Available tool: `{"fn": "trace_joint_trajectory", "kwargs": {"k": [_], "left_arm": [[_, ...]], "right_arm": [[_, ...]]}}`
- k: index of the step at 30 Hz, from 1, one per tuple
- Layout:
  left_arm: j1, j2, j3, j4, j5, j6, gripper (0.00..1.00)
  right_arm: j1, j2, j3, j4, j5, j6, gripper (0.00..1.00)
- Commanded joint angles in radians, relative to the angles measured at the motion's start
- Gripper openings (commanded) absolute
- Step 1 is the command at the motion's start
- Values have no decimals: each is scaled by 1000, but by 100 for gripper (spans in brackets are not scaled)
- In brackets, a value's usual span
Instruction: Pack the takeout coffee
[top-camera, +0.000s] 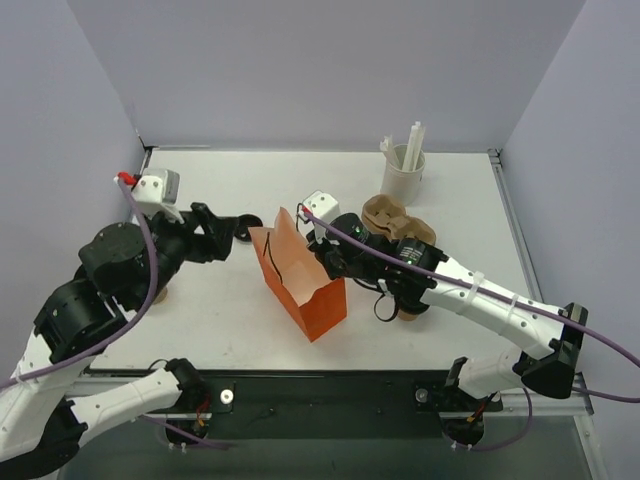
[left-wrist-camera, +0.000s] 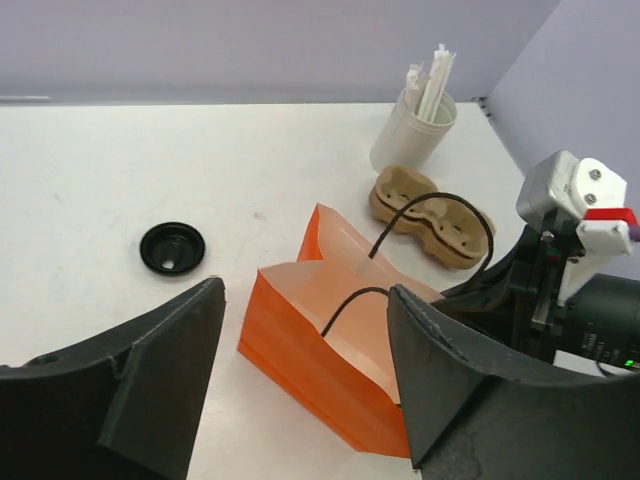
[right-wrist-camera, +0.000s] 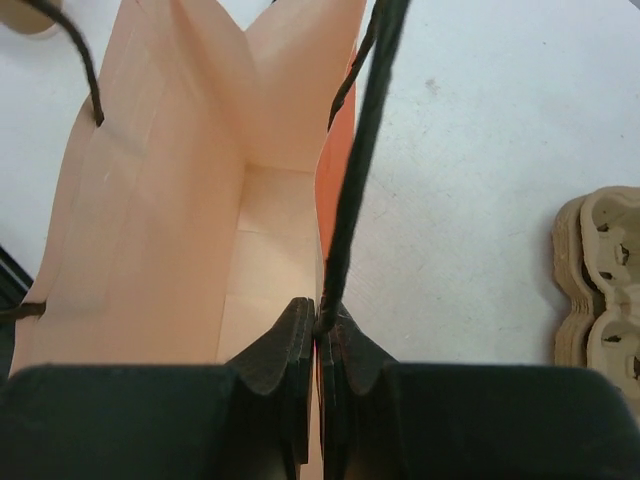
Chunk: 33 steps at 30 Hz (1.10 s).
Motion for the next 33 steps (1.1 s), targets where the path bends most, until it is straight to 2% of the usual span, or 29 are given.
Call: {"fn": "trace_joint_trajectory", "kwargs": {"k": [1,6,8,15,16,21,33], "left_arm": [[30,153,111,-136,40,203,79],[185,259,122,-134,376,272,79],[237,268,84,-109,428,289,79],[273,300,-18,-6,592,392,79],[273,304,-24,15,623,395,79],[273,276,-51,116,645,433,80],[273,331,-39,98,674,510,79]], "right_arm": [[-5,-61,-21,-15,-137,-149,0],[-19,-64,-30,-9,-180,-165,2],[-30,-64,-39,-7,-180,-163,2],[-77,-84,-64,4,-198,-153,2],[-80,-87,-67,7,-236,-156,3],[-94,-107,-72,8,-244,-159,3],[-113,-126,-66,14,-267,-163,2]]}}
